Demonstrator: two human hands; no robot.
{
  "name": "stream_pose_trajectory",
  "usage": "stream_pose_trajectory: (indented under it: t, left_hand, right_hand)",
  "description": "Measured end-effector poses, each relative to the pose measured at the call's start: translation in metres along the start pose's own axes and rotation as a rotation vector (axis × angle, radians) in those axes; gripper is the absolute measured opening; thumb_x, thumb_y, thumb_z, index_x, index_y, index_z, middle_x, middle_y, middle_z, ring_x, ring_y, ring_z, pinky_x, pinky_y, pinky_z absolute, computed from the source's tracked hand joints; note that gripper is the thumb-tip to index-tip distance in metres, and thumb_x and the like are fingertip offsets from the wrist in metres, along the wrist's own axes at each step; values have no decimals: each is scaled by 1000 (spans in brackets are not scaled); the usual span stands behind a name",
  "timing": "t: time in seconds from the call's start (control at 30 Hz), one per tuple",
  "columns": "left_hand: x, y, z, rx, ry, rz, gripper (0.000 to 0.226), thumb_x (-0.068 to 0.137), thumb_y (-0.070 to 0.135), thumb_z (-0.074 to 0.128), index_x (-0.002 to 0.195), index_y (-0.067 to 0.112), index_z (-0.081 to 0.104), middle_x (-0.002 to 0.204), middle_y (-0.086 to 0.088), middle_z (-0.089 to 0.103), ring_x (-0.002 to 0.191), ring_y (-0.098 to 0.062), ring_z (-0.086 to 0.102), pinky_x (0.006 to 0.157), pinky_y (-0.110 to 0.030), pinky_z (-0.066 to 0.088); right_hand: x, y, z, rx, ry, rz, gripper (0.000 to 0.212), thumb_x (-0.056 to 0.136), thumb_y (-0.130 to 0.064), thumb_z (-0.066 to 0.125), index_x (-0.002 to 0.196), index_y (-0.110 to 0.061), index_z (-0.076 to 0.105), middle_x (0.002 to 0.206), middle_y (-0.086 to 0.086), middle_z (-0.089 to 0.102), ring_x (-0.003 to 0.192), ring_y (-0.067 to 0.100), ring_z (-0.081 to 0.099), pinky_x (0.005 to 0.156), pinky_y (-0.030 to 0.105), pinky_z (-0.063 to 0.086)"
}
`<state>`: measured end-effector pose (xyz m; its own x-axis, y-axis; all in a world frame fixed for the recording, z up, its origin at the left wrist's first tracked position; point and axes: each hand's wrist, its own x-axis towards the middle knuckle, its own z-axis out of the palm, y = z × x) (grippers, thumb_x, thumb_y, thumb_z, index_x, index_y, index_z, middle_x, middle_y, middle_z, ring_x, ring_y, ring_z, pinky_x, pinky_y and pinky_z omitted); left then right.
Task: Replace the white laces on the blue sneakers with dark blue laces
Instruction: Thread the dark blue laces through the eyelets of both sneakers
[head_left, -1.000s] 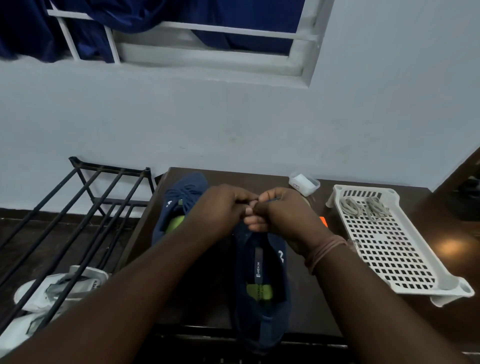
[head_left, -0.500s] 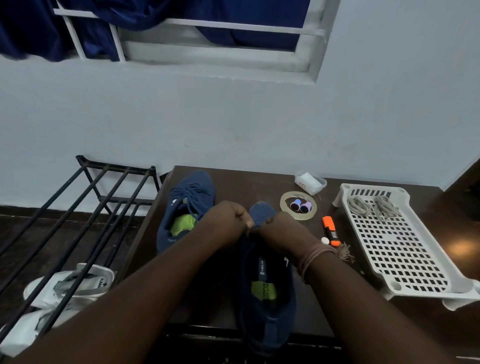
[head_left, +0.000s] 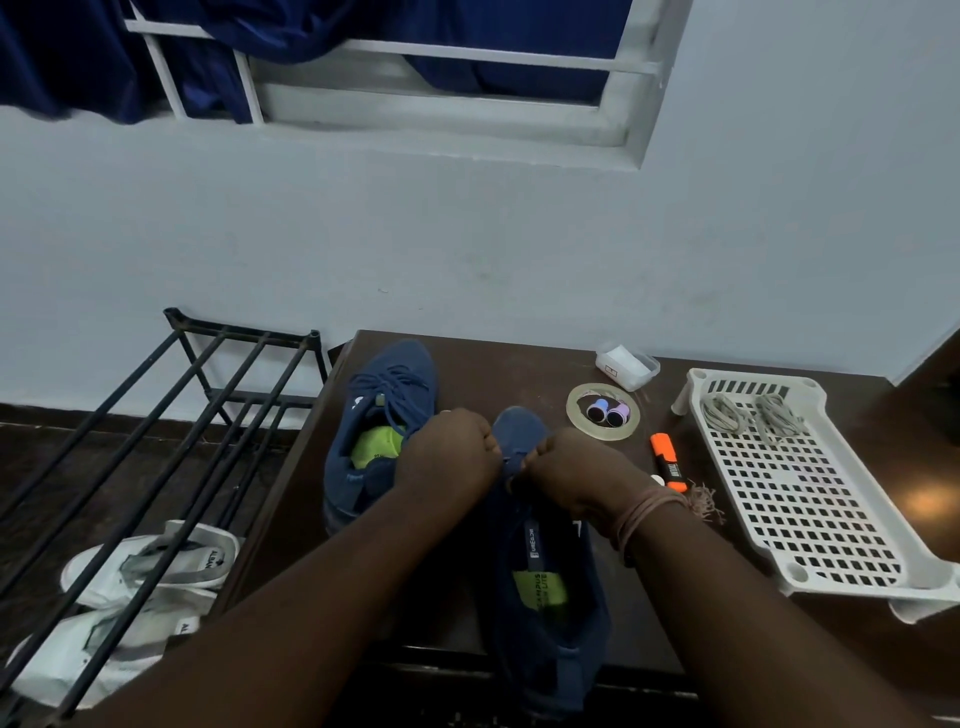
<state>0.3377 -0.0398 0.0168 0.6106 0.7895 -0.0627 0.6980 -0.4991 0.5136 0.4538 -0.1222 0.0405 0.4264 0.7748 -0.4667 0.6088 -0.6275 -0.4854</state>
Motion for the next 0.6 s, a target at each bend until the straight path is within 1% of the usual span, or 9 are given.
stream_pose_trajectory:
  t: [0.13,0.23,0.3,0.33,0.37,0.43,0.47,0.53,0.6]
  left_hand:
    - [-1,-4,1,63,22,47,17,86,24,65,72,17,70,73,1,71,70,-19,67,66,-35,57]
    - [0,-4,3,120,26,89,23,86,21,64,64,17,63,70,-2,68,68,-21,66,59,-32,51]
    - [1,-3,2,163,21,133,28,88,19,63,61,18,59,72,-3,67,70,-22,65,57,-31,44]
    - [1,0,1,182,11,164,23,89,19,63,66,17,65,77,-4,69,73,-23,65,59,-32,44]
    - [1,1,-1,199,-1,203,17,90,19,63,78,17,73,84,-5,71,77,-24,66,62,-32,46]
    - [2,4,-3,204,-37,252,16,92,19,63,98,21,79,94,-6,71,84,-24,65,68,-32,47]
    - [2,4,-3,194,-43,256,18,92,19,64,101,22,78,96,-5,70,85,-24,65,69,-32,47]
    - [1,4,-2,169,-34,261,16,91,20,65,99,24,79,95,-2,72,85,-22,66,71,-33,52]
    - [0,0,-1,113,-2,223,13,90,24,66,89,23,79,87,0,75,79,-19,67,70,-36,55]
  right_hand:
    - [2,0,0,-106,-21,-52,37,102,-31,50,120,-3,64,115,15,65,106,28,62,87,31,47]
    - [6,3,2,-204,-32,-64,37,98,-34,57,115,-3,67,109,14,67,101,26,64,83,31,49]
    - [7,4,3,-168,-25,-52,36,96,-33,60,111,-2,68,99,12,66,91,24,63,73,28,49]
    - [6,5,4,-152,-10,-54,35,96,-33,60,111,-2,68,95,10,64,83,21,60,65,23,45]
    - [4,5,4,-132,12,-59,35,96,-31,60,111,-1,67,93,10,64,75,17,56,57,19,41]
    - [4,6,7,-18,77,-46,32,95,-26,57,111,1,65,94,10,65,61,10,46,50,16,33]
    - [4,7,8,15,112,-35,30,95,-24,56,111,0,65,88,6,63,57,7,42,49,15,32]
    - [-2,3,5,41,114,-25,29,95,-22,53,111,-1,65,75,-1,53,59,8,42,52,16,36]
    - [2,7,5,81,105,-46,30,95,-21,50,112,-2,65,84,3,55,74,16,51,68,24,46]
